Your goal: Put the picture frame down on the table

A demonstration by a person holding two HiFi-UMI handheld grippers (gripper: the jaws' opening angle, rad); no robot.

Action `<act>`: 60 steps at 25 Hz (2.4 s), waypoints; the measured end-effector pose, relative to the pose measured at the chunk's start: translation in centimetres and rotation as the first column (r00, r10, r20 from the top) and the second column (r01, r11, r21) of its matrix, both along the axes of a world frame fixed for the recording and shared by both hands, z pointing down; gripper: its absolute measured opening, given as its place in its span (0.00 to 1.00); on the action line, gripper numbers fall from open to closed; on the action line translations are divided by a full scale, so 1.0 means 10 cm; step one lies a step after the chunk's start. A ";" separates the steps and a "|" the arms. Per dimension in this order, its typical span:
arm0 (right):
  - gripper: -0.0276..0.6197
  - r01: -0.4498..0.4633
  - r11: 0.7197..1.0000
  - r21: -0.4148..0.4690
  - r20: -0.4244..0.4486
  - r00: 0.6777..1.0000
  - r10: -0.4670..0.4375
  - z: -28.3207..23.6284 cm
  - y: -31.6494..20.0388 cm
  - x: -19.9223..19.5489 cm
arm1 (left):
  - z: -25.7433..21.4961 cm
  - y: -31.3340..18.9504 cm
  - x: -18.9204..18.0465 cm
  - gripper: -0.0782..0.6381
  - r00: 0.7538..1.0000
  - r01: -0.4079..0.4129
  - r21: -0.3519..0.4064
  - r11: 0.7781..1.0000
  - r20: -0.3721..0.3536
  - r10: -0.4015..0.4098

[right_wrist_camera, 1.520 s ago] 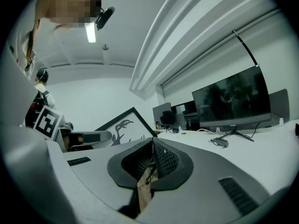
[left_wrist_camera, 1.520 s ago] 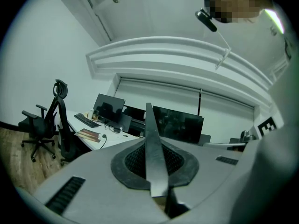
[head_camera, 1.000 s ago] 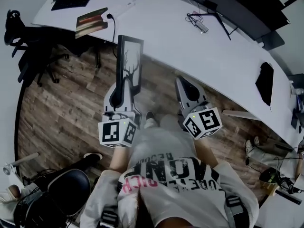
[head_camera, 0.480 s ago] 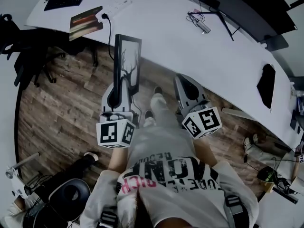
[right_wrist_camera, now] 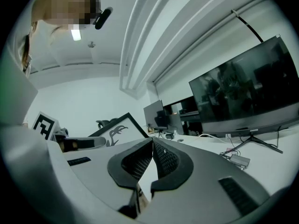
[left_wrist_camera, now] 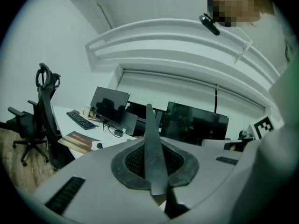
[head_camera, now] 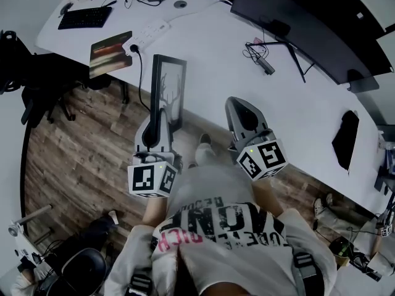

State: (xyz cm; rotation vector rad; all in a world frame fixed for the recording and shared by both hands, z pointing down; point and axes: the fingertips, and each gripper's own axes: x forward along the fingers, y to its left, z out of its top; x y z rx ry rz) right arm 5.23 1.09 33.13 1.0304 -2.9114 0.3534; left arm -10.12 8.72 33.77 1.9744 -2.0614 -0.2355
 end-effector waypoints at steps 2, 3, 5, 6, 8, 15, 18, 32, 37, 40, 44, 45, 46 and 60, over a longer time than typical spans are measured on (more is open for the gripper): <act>0.05 0.002 1.000 0.001 0.004 1.000 -0.002 -0.01 -0.17 0.02 | 0.00 -0.15 0.01 0.13 1.000 0.010 -0.004 1.000 -0.006 -0.010; 0.05 0.001 1.000 0.001 0.006 1.000 -0.001 -0.01 -0.25 0.04 | 0.00 -0.22 0.01 0.13 1.000 0.014 -0.004 1.000 -0.006 -0.014; 0.04 -0.002 1.000 -0.002 0.010 1.000 0.002 -0.02 -0.39 0.07 | -0.04 -0.35 0.01 0.13 1.000 0.020 0.000 1.000 0.001 -0.020; 0.05 -0.005 1.000 -0.005 0.010 1.000 0.005 -0.02 -0.45 0.08 | -0.05 -0.41 0.00 0.13 1.000 0.023 0.003 1.000 0.005 -0.023; 0.05 -0.012 1.000 -0.014 0.010 1.000 0.012 -0.02 -0.58 0.11 | -0.08 -0.53 -0.01 0.13 1.000 0.031 0.007 1.000 0.006 -0.031; 0.05 -0.041 0.999 -0.032 0.003 0.999 0.041 0.02 -0.84 0.17 | -0.07 -0.79 -0.03 0.13 0.999 0.035 0.010 0.999 -0.012 -0.034; 0.05 -0.052 0.998 -0.031 0.003 0.999 0.052 0.04 -0.92 0.15 | -0.05 -0.90 -0.05 0.13 1.000 0.025 0.014 1.000 -0.017 -0.025; 0.05 -0.187 0.981 -0.057 -0.021 0.982 0.186 0.06 -1.41 -0.17 | -0.06 -1.66 -0.49 0.13 0.995 -0.097 -0.010 0.995 -0.041 0.096; 0.05 -0.240 0.969 -0.065 -0.024 0.971 0.239 0.11 -1.50 -0.36 | 0.00 -1.86 -0.69 0.13 0.988 -0.149 -0.021 0.989 -0.048 0.148; 0.05 -0.270 0.960 -0.081 -0.025 0.963 0.269 0.17 -1.50 -0.44 | 0.06 -1.93 -0.80 0.13 0.984 -0.174 -0.033 0.984 -0.053 0.172; 0.05 -0.301 0.949 -0.095 -0.026 0.954 0.300 0.22 -1.49 -0.53 | 0.12 -1.98 -0.89 0.13 0.977 -0.208 -0.046 0.977 -0.057 0.205; 0.05 -0.304 0.948 -0.097 -0.027 0.953 0.302 0.23 -1.48 -0.55 | 0.13 -1.99 -0.91 0.13 0.976 -0.213 -0.048 0.976 -0.057 0.210; 0.05 -0.304 0.947 -0.100 -0.029 0.953 0.303 0.24 -1.48 -0.58 | 0.15 -2.00 -0.93 0.13 0.975 -0.216 -0.051 0.975 -0.057 0.213; 0.05 -0.281 0.956 -0.084 -0.030 0.960 0.279 0.19 -1.65 -0.51 | 0.12 -2.10 -0.81 0.13 0.979 -0.198 -0.041 0.979 -0.061 0.195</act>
